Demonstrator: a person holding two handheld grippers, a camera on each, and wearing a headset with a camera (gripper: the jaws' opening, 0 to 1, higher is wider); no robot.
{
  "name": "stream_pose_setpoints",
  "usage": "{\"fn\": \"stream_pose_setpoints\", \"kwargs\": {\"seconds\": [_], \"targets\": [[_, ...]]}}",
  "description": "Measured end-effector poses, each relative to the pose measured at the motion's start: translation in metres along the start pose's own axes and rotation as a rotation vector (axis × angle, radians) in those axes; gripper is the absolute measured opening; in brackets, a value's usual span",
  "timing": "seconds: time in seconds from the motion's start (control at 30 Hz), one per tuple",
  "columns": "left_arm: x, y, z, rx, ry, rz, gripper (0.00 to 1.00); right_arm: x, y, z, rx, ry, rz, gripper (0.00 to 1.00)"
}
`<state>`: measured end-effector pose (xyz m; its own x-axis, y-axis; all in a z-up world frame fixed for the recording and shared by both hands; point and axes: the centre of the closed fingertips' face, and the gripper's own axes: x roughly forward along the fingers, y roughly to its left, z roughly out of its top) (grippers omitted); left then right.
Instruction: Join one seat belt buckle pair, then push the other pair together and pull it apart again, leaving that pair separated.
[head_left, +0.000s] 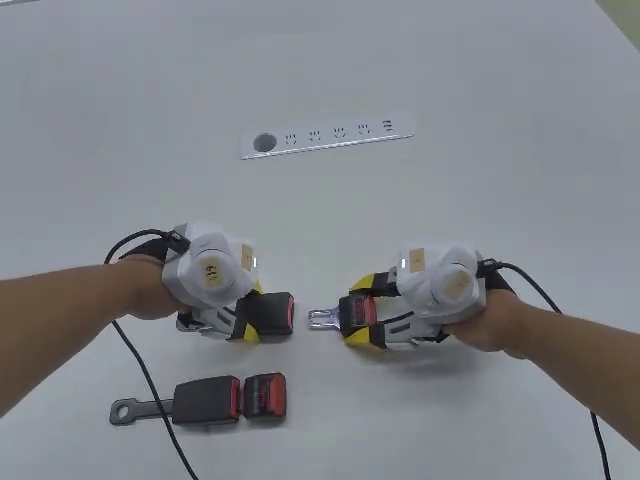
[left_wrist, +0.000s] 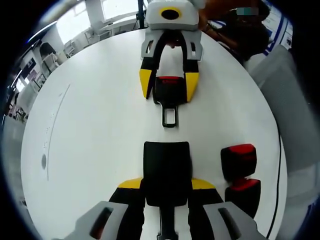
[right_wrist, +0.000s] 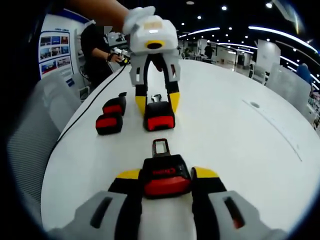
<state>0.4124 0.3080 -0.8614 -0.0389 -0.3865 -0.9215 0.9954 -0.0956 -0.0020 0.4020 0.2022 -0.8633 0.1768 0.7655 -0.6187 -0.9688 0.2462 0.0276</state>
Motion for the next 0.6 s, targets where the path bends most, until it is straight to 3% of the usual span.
{"fn": "stream_pose_setpoints", "kwargs": {"seconds": [0.6], "targets": [[0.0, 0.0, -0.001, -0.009, -0.006, 0.005, 0.34, -0.035, -0.008, -0.026, 0.019, 0.029, -0.028, 0.39]]}}
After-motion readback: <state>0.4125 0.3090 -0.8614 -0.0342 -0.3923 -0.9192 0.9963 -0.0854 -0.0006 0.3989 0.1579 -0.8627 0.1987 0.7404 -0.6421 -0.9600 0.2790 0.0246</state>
